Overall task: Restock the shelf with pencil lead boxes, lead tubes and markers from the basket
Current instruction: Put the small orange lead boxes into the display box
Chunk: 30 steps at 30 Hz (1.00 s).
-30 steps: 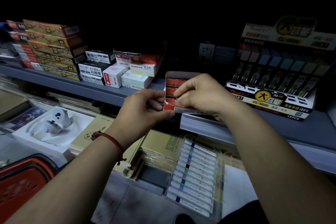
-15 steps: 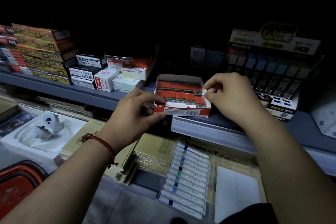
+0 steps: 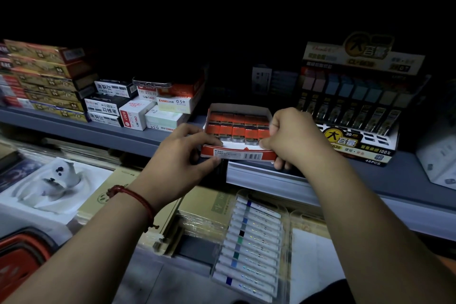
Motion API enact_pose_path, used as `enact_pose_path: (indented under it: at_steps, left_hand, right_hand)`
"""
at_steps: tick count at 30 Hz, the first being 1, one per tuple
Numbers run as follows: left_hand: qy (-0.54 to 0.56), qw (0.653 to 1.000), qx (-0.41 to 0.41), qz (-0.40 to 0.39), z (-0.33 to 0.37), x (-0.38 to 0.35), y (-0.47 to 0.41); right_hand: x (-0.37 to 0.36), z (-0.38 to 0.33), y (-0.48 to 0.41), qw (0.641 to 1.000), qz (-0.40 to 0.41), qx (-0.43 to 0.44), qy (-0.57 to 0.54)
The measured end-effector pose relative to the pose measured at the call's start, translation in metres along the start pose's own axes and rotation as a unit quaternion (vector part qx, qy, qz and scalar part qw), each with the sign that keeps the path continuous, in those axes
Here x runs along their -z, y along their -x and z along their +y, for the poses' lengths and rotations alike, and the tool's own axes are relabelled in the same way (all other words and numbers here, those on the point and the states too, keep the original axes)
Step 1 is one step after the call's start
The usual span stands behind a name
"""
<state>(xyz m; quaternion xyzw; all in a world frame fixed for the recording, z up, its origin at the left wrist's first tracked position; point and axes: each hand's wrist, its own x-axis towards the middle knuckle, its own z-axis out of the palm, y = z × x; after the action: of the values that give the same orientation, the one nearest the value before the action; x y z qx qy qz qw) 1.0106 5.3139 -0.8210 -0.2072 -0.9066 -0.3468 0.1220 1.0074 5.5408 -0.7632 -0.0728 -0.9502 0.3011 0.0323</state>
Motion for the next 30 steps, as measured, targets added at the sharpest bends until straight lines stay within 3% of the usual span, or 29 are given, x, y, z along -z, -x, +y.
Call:
enact_pose_path:
  at_steps: [8,16,21,26,30]
  left_hand:
    - [0.002,1.0,-0.001,0.007,-0.001,0.0,-0.002]
    - [0.003,1.0,-0.007,0.001,-0.003,0.001,-0.005]
    - [0.033,0.999,0.012,-0.007,0.007,0.013,0.0]
    - [0.0,1.0,0.02,0.008,0.013,0.039,0.026]
    - [-0.068,0.997,0.042,-0.012,0.014,0.071,0.057]
  right_hand:
    - [0.005,-0.005,0.0,0.997,-0.062,-0.027,-0.028]
    - [-0.004,-0.007,-0.006,0.999,0.0,0.007,0.05]
    - [-0.003,-0.002,0.0,0.997,0.049,0.05,0.031]
    - [0.001,-0.014,0.021,0.98,0.123,0.128,0.089]
    - [-0.004,-0.045,0.052,0.966,0.039,0.238,0.088]
